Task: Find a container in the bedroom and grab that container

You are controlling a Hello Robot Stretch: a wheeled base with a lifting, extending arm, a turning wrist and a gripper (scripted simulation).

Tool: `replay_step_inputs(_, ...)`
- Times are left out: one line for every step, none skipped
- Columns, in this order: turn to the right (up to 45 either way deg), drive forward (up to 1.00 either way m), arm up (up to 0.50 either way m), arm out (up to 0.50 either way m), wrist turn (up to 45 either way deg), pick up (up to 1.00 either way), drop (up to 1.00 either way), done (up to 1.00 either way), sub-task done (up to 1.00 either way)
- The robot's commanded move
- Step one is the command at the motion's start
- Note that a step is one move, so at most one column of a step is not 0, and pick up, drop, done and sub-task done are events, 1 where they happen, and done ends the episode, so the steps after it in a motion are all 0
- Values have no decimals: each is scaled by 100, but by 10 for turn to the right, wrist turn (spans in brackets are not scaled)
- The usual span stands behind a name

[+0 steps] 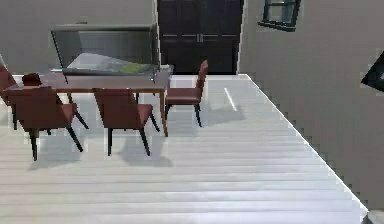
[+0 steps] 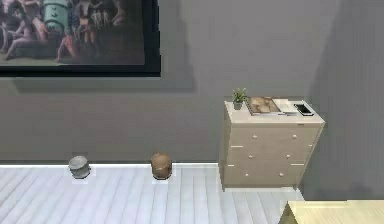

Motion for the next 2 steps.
replay_step_inputs(0, 15, 0, 0, 0, 0, 0, 0, 0)
replay_step_inputs(450, 0, 0, 0, 0, 0, 0, 0, 0)
